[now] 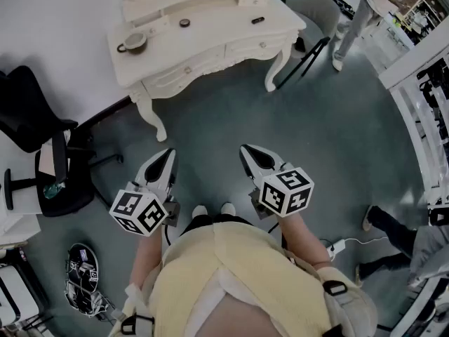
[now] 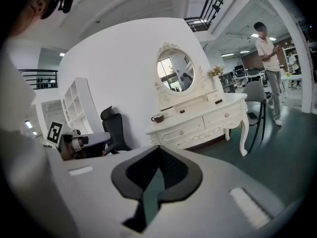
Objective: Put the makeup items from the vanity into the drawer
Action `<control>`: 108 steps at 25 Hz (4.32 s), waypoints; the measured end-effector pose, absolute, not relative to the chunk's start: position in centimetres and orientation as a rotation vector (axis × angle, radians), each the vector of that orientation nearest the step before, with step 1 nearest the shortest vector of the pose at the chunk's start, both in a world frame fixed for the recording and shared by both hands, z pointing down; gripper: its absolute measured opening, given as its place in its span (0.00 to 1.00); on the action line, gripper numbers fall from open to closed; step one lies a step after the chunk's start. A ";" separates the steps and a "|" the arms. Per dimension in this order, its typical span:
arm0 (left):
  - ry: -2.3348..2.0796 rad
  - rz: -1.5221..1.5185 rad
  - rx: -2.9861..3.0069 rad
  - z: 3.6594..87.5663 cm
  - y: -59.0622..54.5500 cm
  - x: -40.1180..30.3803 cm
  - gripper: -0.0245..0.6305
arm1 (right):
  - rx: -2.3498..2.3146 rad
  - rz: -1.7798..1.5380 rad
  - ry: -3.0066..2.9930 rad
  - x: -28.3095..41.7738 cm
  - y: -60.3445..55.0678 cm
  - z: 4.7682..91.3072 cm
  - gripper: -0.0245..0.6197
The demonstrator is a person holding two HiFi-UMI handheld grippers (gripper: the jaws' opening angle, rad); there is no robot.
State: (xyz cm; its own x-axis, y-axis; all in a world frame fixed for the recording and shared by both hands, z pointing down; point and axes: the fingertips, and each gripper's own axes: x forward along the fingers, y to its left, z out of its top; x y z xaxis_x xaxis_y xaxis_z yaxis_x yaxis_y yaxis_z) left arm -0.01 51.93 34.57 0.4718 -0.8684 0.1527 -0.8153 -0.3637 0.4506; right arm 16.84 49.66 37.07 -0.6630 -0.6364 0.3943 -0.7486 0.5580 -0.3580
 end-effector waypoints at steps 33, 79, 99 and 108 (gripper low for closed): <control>-1.511 0.062 2.228 38.3 46.1 4.7 0.03 | 0.911 0.709 -2.594 18.7 44.4 40.2 0.05; -1.592 0.211 2.174 41.2 20.6 -14.4 0.04 | 0.926 0.642 -2.539 1.9 14.4 40.2 0.32; -1.693 0.185 2.005 42.7 8.7 -13.4 0.04 | 0.645 0.569 -2.544 -0.9 -0.5 42.1 0.37; -1.740 0.194 1.926 43.7 6.3 -13.7 0.04 | 0.541 0.507 -2.517 -3.1 -5.2 44.1 0.37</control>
